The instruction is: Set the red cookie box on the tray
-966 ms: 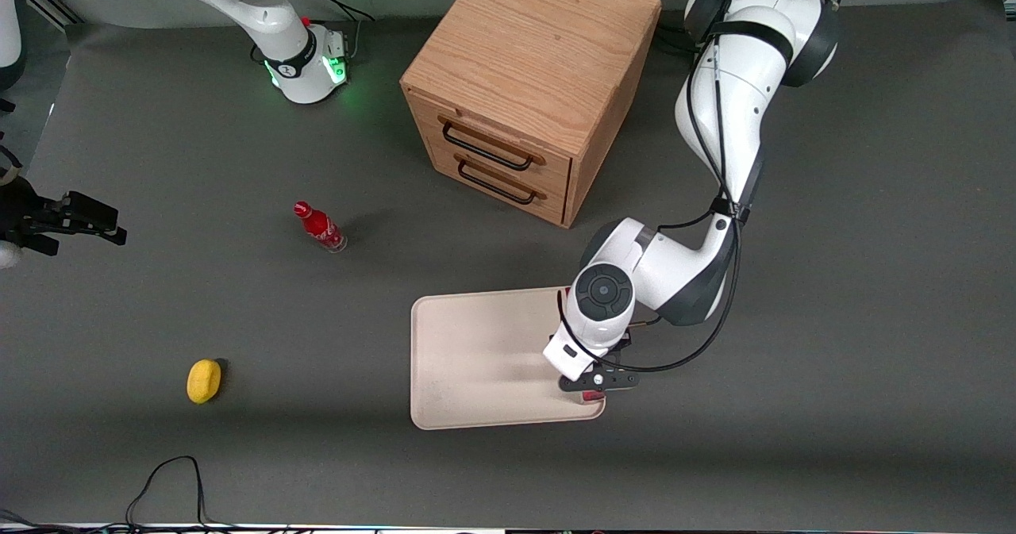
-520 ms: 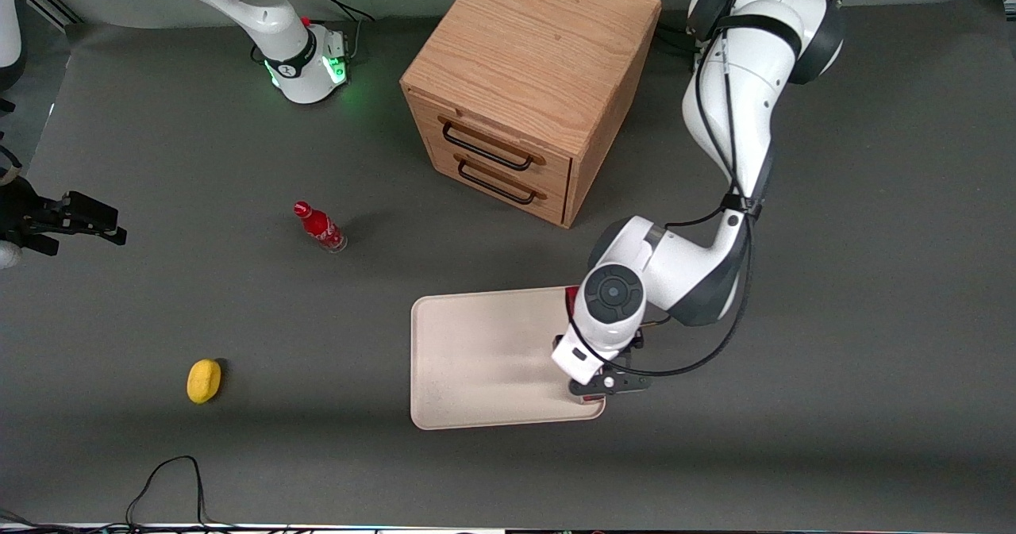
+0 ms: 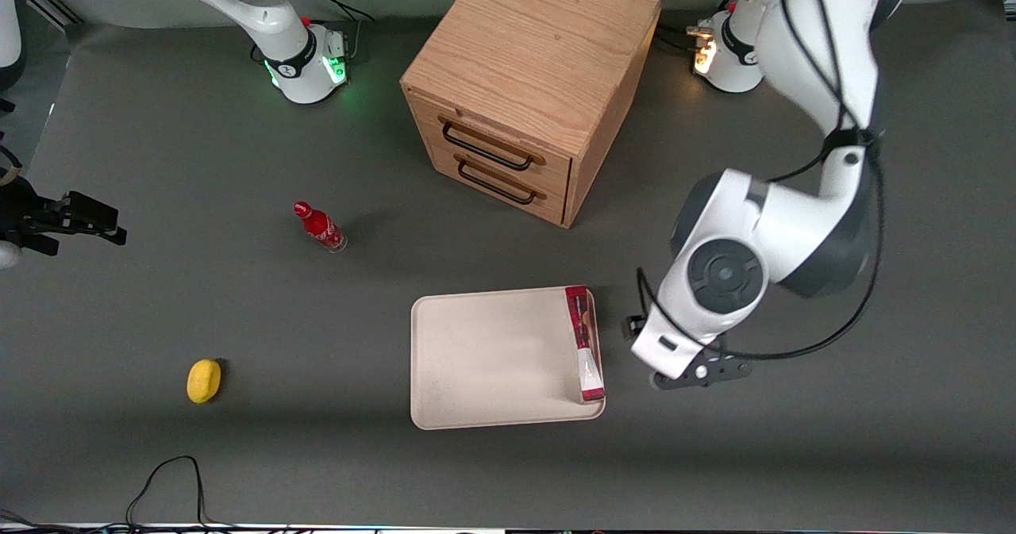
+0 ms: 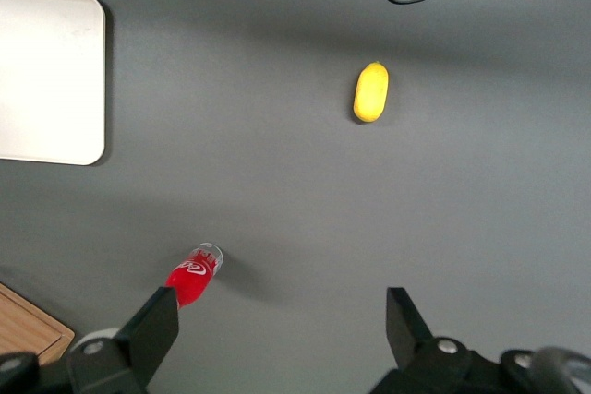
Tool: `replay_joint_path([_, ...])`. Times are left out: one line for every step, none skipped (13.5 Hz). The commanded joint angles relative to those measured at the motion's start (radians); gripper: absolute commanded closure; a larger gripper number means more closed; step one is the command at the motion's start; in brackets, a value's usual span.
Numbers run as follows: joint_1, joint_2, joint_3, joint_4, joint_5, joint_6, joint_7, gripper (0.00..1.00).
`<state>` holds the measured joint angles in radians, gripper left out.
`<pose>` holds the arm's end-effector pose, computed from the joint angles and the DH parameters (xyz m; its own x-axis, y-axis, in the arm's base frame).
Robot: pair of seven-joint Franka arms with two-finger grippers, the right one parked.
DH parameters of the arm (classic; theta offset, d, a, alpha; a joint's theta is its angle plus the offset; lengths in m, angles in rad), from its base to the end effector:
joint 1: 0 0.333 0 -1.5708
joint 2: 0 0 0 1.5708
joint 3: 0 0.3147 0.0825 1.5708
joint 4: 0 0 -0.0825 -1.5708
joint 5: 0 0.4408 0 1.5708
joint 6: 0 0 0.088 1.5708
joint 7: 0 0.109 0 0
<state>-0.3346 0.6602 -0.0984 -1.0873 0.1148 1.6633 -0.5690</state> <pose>0.7259 -0.2993 0.4203 0.9893 0.1400 -0.0403 0.1361 -0.9867 -0.0884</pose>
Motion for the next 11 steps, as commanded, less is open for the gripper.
replay_joint_path([0.06, -0.279, 0.005, -0.351, -0.041, 0.046, 0.049, 0.0])
replay_joint_path([0.06, -0.328, 0.014, -0.399, -0.04, 0.038, 0.064, 0.0])
replay_joint_path([0.06, -0.385, 0.038, -0.449, -0.038, 0.029, 0.095, 0.0])
replay_joint_path([0.06, -0.446, 0.06, -0.515, -0.038, 0.029, 0.142, 0.0])
replay_joint_path([0.065, -0.5, 0.078, -0.563, -0.04, 0.027, 0.188, 0.0])
replay_joint_path([0.077, -0.542, 0.106, -0.604, -0.043, 0.024, 0.231, 0.0])
replay_joint_path([0.092, -0.583, 0.121, -0.643, -0.043, 0.024, 0.28, 0.0])
replay_joint_path([0.11, -0.614, 0.132, -0.675, -0.043, 0.032, 0.312, 0.0])
replay_joint_path([0.129, -0.634, 0.134, -0.689, -0.043, 0.047, 0.313, 0.0])
replay_joint_path([0.161, -0.643, 0.131, -0.692, -0.044, 0.046, 0.32, 0.0])
replay_joint_path([0.204, -0.666, 0.12, -0.694, -0.043, 0.038, 0.348, 0.0])
